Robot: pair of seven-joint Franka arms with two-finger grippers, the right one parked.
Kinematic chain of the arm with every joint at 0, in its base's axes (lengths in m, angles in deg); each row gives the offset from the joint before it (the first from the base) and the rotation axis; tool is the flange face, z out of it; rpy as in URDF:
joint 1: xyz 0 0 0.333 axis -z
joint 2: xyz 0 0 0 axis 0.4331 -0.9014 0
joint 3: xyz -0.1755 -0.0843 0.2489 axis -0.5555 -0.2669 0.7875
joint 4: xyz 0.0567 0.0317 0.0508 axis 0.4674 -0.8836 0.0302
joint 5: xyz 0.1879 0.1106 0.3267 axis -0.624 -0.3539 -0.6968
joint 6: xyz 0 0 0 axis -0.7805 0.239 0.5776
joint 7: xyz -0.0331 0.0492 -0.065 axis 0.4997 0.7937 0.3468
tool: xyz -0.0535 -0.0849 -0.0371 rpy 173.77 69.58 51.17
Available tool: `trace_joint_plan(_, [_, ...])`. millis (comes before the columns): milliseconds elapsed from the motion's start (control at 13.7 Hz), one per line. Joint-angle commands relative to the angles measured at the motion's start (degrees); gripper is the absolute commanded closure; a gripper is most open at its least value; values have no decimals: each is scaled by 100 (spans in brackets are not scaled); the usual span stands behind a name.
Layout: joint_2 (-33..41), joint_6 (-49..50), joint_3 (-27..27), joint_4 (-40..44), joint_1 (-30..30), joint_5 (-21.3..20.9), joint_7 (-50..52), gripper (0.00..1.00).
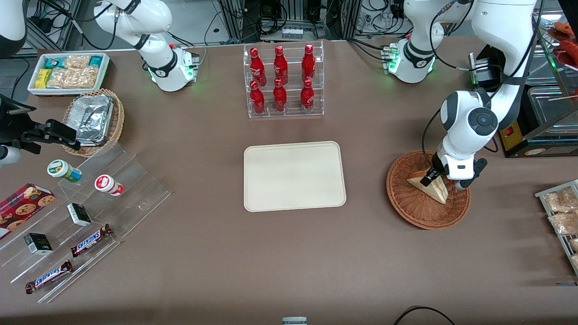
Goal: Place sandwich from basket to tray
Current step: 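Lower the left gripper and close it on the wrapped sandwich, then lift the sandwich out of the basket and carry it over the white tray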
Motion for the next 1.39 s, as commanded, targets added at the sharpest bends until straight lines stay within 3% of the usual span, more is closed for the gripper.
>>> trace_joint_plan(0, [22, 111, 43, 206, 38, -42, 121, 100])
trace_joint_plan(219, [250, 1249, 35, 767, 64, -200, 51, 100])
trace_joint_plan(438, [576, 3989, -272, 2205, 196, -411, -343, 100])
trace_joint_plan(583, [506, 5030, -640, 3165, 371, -403, -301, 100])
trace_joint_plan(875, [209, 5157, -1072, 3589, 1099, -210, -318, 100])
trace_joint_plan(1312, [-1750, 4912, -1073, 5267, 2603, -104, -274, 100])
